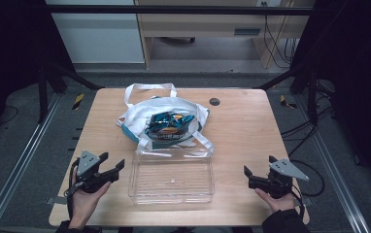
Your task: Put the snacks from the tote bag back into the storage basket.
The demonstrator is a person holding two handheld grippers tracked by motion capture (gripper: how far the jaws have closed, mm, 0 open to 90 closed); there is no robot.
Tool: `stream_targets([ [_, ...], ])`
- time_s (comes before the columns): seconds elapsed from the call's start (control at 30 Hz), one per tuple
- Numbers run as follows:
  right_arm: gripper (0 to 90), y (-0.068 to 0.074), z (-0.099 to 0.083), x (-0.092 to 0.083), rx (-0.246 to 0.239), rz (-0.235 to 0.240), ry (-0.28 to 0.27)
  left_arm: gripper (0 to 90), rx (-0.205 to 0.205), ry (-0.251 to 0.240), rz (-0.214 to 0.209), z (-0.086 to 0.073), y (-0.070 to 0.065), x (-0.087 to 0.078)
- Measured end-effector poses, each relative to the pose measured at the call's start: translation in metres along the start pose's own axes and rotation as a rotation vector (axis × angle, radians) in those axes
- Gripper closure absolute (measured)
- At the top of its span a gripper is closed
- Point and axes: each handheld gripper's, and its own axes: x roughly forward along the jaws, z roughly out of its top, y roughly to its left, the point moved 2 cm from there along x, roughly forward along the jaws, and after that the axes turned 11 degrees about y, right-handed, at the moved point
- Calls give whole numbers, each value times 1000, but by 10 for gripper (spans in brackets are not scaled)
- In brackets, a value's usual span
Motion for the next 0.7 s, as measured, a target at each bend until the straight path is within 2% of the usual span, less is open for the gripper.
stream_targets([
  [0.13,38,-1,0,0,1,-1,2,318,-2,-16,-12,2,-3,-2],
  [0.7,39,-2,0,1,9,-4,7,314,0,-30,-30,11,-9,-4],
])
